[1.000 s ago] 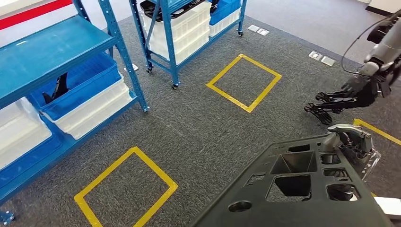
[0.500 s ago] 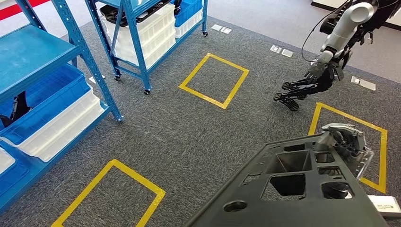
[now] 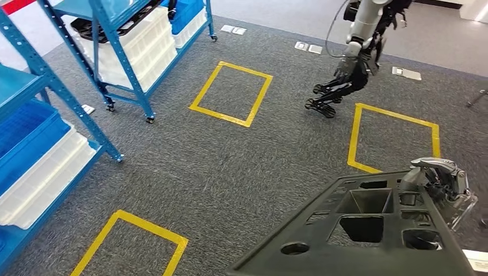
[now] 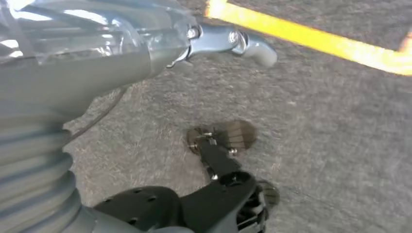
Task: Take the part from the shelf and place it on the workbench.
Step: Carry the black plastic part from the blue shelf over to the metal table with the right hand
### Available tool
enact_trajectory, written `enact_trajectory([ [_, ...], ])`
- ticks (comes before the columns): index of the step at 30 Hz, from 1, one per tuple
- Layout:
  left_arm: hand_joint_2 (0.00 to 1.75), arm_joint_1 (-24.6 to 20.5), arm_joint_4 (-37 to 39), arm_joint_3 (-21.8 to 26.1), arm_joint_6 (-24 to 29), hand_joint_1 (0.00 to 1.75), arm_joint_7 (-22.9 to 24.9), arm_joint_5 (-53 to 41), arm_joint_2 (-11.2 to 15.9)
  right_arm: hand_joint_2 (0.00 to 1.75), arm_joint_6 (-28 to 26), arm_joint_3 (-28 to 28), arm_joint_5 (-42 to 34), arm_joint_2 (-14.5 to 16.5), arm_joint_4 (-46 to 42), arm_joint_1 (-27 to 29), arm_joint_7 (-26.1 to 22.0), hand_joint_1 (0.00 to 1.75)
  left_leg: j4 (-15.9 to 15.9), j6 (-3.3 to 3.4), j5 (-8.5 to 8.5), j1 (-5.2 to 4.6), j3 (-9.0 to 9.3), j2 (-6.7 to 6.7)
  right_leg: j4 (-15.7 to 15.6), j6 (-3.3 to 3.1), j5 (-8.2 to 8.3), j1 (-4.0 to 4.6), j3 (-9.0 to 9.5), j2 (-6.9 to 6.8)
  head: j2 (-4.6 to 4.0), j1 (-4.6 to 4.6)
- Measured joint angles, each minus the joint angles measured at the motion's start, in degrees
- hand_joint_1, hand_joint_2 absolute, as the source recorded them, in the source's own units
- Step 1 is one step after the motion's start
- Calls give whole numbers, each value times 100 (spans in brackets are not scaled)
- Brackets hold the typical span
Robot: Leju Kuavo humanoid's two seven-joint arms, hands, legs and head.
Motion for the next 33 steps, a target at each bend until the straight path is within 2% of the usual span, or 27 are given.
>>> enact_trajectory([
  [1, 175, 7, 1, 0, -2, 0, 1, -3, -1, 175, -4, -1, 6, 6, -5, 2, -4, 175, 364, 2, -176, 0, -170, -171, -3, -36, -3, 5, 6, 54, 0, -43],
  [2, 175, 19, 1, 1, -3, 0, 3, -6, -1, 175, -8, -1, 9, 14, -8, 5, -5, 175, 775, 2, -344, -2, -375, -267, -2, -64, -6, 7, 9, 118, 0, -77],
  [3, 175, 30, 2, 2, -4, 0, 7, -10, -1, 175, -11, -1, 12, 22, -8, 16, -7, 175, 1099, -2, -435, -4, -550, -307, 0, -71, -10, 9, 13, 193, 0, -106],
  [4, 175, 37, 2, 3, -3, 0, 8, -11, 0, 175, -13, -1, 14, 31, -8, 26, -8, 175, 1243, -7, -419, 0, -649, -321, 5, -71, -11, 7, 17, 273, 0, -125],
  [5, 175, 39, 1, 3, -3, 0, 9, -13, 1, 175, -13, -1, 15, 38, -8, 33, -8, 175, 1158, -12, -287, 12, -643, -329, 15, -66, -15, -3, 23, 358, 0, -135],
  [6, 175, 37, 1, 3, -3, 0, 9, -14, 1, 175, -14, -1, 16, 42, -8, 38, -8, 175, 864, -22, -72, 35, -537, -361, 34, -50, -25, -19, 29, 442, 0, -143],
  [8, 175, 39, 3, 3, -3, 0, 9, -15, -1, 175, -21, -3, 17, 47, -9, 43, -10, 175, 127, -58, 293, 108, -242, -599, 99, 14, -60, -39, 20, 596, 0, -162],
  [10, 175, 42, 10, 3, -3, 0, 9, -16, -3, 175, -32, -9, 21, 56, -16, 57, -19, 175, -223, -62, 395, 127, -102, -768, 121, 89, -59, -47, -5, 724, 0, -162],
  [12, 175, 37, 11, 3, -3, 0, 8, -17, -4, 175, -44, -27, 24, 63, -24, 87, -25, 175, -260, -8, 408, 99, -82, -676, 79, 151, -18, -51, -26, 842, 0, -138],
  [13, 175, 31, 11, 3, -3, 0, 8, -17, -3, 175, -48, -42, 24, 65, -27, 102, -26, 175, -272, 24, 419, 94, -72, -615, 76, 171, -15, -53, -40, 841, 0, -127],
  [14, 175, 27, 10, 3, -3, 0, 7, -17, -3, 175, -51, -55, 24, 67, -29, 111, -26, 175, -285, 56, 428, 93, -62, -561, 102, 182, -32, -42, -64, 782, 0, -113],
  [15, 175, 23, 10, 3, -2, 0, 5, -17, -2, 175, -51, -65, 24, 69, -33, 110, -26, 175, -298, 89, 433, 91, -55, -504, 207, 184, -96, -30, -122, 656, 0, -87],
  [16, 175, 22, 10, 3, -2, 0, 3, -17, -2, 175, -52, -71, 24, 70, -34, 106, -26, 175, -301, 111, 433, 78, -51, -447, 419, 185, -210, -21, -226, 490, 0, -59],
  [18, 175, 32, 10, 3, -1, 0, 1, -17, -1, 175, -55, -76, 25, 75, -36, 102, -27, 175, -303, 145, 421, 50, -52, -304, 1130, 191, -527, -10, -582, 254, 0, 7],
  [19, 175, 36, 10, 3, -1, 0, 2, -18, -1, 175, -57, -78, 25, 76, -36, 107, -27, 175, -303, 152, 415, 38, -51, -222, 1473, 193, -642, -11, -757, 201, 0, 29],
  [20, 175, 38, 10, 3, -1, 0, 3, -19, 0, 175, -61, -80, 26, 78, -36, 112, -27, 175, -303, 156, 406, 31, -48, -144, 1663, 193, -667, -13, -857, 174, 0, 48],
  [21, 175, 35, 10, 3, -1, 0, 4, -20, -1, 175, -63, -83, 26, 79, -36, 114, -28, 175, -304, 157, 397, 29, -41, -71, 1627, 189, -585, -13, -844, 154, 0, 66],
  [22, 175, 28, 10, 3, -1, 0, 4, -21, -1, 175, -67, -86, 27, 79, -37, 114, -28, 175, -306, 153, 384, 30, -26, -6, 1363, 184, -416, -12, -712, 124, 0, 87],
  [23, 175, 22, 10, 3, -1, 0, 3, -22, -1, 175, -71, -89, 27, 79, -38, 114, -28, 175, -312, 143, 369, 30, -4, 50, 958, 174, -222, -7, -504, 37, 0, 111],
  [25, 175, 17, 9, 3, -1, 0, -2, -23, 0, 175, -85, -93, 31, 80, -41, 106, -30, 175, -337, 103, 338, 9, 36, 137, 285, 157, -22, 56, -157, -203, 0, 147],
  [26, 175, 17, 9, 3, -1, 0, -3, -26, 1, 175, -93, -95, 33, 81, -44, 104, -32, 175, -358, 80, 328, -6, 55, 175, 138, 149, -14, 90, -85, -282, 0, 145],
  [27, 175, 17, 9, 3, -1, 0, -4, -27, 0, 175, -102, -97, 35, 83, -47, 103, -33, 175, -385, 56, 323, -19, 77, 219, 107, 139, -39, 126, -76, -284, 0, 131],
  [28, 175, 14, 10, 3, -2, 0, -5, -30, -2, 175, -108, -101, 37, 84, -55, 106, -34, 175, -413, 27, 317, -20, 111, 268, 93, 117, -36, 133, -72, -222, 0, 115],
  [29, 175, 10, 10, 3, -3, 0, -5, -32, -3, 175, -112, -105, 38, 85, -64, 111, -35, 175, -416, -2, 294, -11, 147, 264, 69, 87, -32, 113, -51, -165, 0, 92],
  [31, 175, 2, 11, 3, -6, 0, -7, -33, -7, 175, -114, -109, 43, 86, -87, 98, -40, 175, -164, -35, 120, 7, 84, 58, 21, -11, -25, 66, 8, -60, 0, 34],
  [33, 175, 13, 14, 3, -10, 0, -7, -38, -8, 175, -115, -109, 51, 88, -96, 78, -43, 175, 570, -31, -220, 5, -271, -227, 8, -97, -31, 51, 43, 49, 0, -55],
])
